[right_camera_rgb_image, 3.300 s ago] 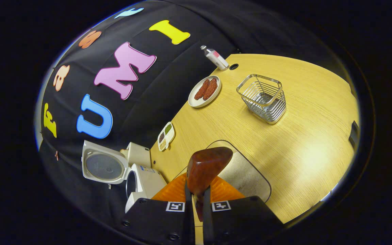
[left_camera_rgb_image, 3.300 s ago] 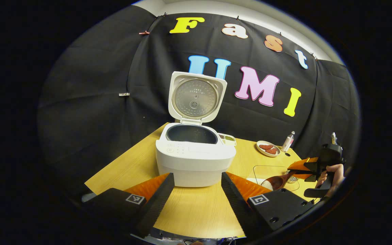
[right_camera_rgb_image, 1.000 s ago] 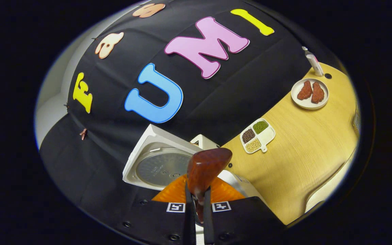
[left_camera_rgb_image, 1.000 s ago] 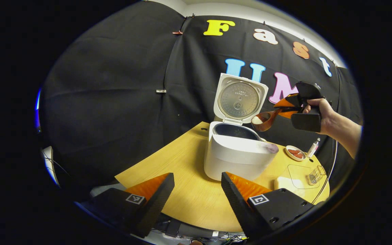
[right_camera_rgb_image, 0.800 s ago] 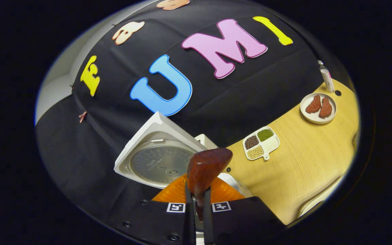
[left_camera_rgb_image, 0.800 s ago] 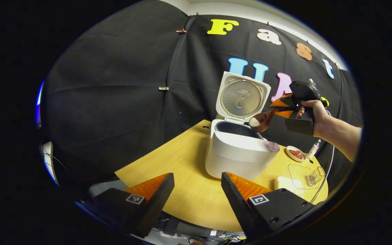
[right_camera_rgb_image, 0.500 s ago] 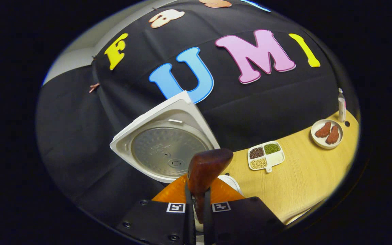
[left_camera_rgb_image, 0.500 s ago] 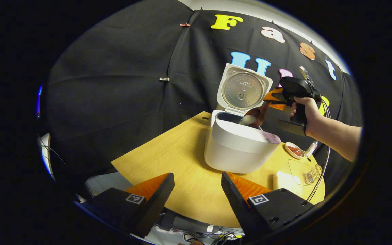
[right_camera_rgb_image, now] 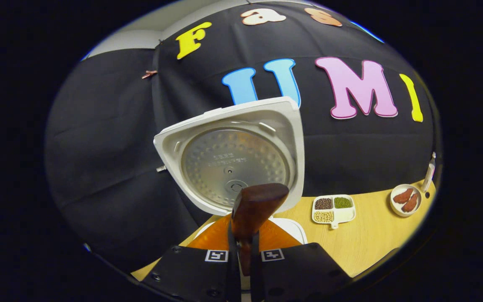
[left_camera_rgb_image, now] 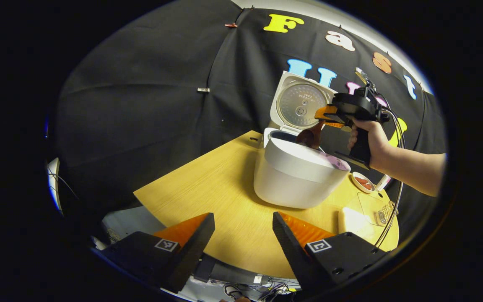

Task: Close the left gripper, press the button to open the rice cooker; take a wooden spoon from the chopstick holder with the right hand, scoop a spoonful of rice and pour it into the rice cooker, then put the wooden spoon back into the chopstick holder.

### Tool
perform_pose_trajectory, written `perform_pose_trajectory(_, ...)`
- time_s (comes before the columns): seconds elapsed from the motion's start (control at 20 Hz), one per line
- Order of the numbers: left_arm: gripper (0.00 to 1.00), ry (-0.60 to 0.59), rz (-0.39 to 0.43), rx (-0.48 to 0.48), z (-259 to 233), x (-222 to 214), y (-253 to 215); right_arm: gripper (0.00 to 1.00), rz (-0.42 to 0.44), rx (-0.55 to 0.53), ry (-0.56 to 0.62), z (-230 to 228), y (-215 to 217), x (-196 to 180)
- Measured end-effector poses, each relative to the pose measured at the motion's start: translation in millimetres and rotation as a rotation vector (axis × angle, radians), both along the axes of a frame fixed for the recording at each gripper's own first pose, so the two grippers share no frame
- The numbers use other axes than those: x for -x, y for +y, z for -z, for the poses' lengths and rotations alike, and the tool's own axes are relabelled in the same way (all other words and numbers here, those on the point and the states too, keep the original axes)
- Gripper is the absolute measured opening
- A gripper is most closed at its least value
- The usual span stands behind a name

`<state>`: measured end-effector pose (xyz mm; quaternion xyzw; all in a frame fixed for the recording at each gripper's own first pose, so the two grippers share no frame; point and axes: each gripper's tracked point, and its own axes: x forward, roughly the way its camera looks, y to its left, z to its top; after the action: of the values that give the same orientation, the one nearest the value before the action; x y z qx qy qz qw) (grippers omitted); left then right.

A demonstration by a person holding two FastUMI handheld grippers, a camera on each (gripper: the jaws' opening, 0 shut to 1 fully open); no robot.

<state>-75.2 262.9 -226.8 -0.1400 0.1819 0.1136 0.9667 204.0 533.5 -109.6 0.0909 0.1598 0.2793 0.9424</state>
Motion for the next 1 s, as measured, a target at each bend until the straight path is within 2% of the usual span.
perform_pose_trajectory(0.3, 0.96, 0.002, -0.002, -0.001, 3.9, -2.9, 4.8, 0.13, -0.122, 0.159, -0.158, 2.3, 23.9, 16.8)
perform_pose_trajectory(0.45, 0.96, -0.002, -0.006, -0.004, 4.0, -6.3, 6.8, 0.13, -0.179, 0.188, -0.21, 1.1, 35.9, 27.1)
perform_pose_trajectory(0.95, 0.95, -0.014, 0.01, -0.03, -5.3, -16.6, 4.9, 0.13, -0.107, 0.137, -0.13, -0.1, 16.9, 8.8)
perform_pose_trajectory(1.0, 0.96, -0.014, 0.015, -0.03, -5.8, -17.5, 2.7, 0.09, -0.096, 0.131, -0.136, -5.5, 11.8, 6.0)
